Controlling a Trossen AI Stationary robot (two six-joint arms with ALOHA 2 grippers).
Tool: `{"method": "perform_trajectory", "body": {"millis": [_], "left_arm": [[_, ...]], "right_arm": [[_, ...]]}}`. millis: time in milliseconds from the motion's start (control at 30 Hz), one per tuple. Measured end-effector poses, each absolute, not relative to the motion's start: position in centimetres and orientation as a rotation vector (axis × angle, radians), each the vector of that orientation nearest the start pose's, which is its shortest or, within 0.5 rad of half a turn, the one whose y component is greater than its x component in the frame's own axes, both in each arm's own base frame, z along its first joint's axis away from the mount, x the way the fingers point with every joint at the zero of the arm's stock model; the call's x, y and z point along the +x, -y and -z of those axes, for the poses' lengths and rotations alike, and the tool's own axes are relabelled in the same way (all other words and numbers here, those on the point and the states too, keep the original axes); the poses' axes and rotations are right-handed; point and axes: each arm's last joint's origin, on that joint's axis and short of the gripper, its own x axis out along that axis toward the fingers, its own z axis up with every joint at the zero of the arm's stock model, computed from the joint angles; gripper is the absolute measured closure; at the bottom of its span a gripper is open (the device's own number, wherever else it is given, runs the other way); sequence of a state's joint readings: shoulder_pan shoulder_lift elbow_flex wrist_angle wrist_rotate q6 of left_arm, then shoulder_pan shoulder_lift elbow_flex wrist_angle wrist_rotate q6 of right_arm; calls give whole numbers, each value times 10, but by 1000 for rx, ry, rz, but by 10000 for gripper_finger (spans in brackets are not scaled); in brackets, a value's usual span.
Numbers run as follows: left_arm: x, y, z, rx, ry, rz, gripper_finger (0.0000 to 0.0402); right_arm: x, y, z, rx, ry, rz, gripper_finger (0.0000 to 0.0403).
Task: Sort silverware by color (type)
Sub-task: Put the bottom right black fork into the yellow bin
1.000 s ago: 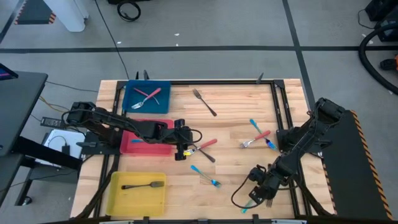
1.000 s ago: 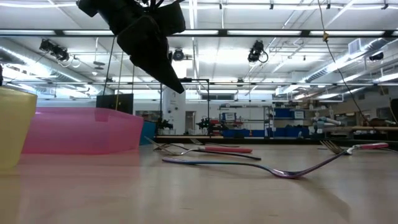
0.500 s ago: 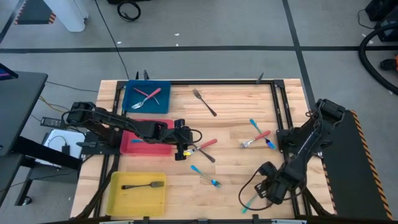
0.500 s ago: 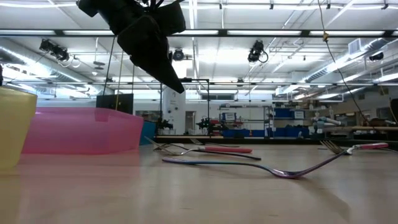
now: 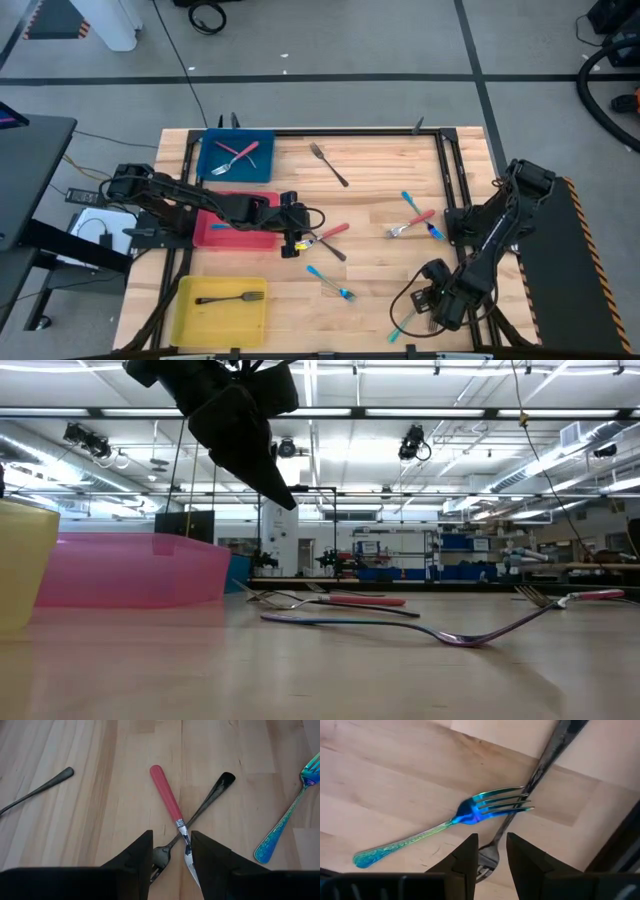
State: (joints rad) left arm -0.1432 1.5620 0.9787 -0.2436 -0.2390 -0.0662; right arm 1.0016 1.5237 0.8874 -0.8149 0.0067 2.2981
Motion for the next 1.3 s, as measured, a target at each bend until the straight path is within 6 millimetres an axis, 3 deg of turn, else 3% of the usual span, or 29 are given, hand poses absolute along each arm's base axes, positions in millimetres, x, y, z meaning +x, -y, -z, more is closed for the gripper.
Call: {"method": "perform_trajectory", "body": {"millis": [200, 800, 1100, 1300], "left_arm": [[318, 39, -212, 96, -809, -117, 269], [318, 39, -212, 93, -804, -117, 269], [318, 39, -212, 94, -803, -117, 269], [318, 39, -212, 94, -802, -117, 269]], "right_arm": [[141, -223, -154, 1071, -1390, 907, 293], [145, -232, -128, 966, -1451, 1002, 296], [137, -228, -131, 910, -1475, 1051, 387], [134, -225, -131, 896, -1472, 1122, 375]]}}
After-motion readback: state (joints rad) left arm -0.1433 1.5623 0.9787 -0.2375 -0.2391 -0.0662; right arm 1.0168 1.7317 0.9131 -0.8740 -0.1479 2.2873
